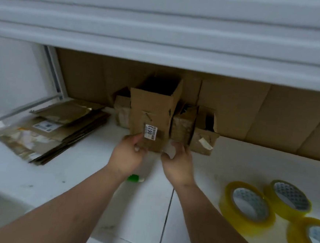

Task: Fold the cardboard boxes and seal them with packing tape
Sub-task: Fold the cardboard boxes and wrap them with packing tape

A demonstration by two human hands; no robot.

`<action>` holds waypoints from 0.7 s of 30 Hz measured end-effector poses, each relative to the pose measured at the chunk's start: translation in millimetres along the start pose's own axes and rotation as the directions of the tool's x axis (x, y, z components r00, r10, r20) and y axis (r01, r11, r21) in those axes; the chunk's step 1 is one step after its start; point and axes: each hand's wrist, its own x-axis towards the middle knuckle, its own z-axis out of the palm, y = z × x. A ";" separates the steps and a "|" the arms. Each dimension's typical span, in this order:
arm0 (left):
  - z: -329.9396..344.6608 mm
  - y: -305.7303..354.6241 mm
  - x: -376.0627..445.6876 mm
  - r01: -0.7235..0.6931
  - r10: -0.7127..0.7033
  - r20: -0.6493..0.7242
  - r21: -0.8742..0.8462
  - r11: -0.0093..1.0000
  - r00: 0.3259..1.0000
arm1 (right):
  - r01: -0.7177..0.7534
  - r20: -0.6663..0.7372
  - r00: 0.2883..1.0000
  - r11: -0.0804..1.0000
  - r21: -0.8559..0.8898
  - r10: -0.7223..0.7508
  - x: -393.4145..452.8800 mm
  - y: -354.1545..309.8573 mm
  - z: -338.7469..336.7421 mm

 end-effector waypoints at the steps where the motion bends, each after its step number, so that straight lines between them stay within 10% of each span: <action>1: -13.3 -8.8 -2.1 0.005 -0.003 -0.035 0.046 0.999 0.999 | 0.050 0.038 0.998 0.998 -0.035 -0.048 -3.4 -8.0 12.0; 10: -133.6 -113.0 7.0 0.175 -0.159 -0.074 0.496 0.851 0.984 | 0.215 0.285 0.945 0.964 -0.160 -0.163 -13.5 -76.8 130.7; 21: -237.4 -201.9 83.1 -0.071 -0.020 0.103 0.795 0.602 0.994 | 0.255 0.278 0.946 0.911 -0.323 -0.166 16.4 -149.0 255.5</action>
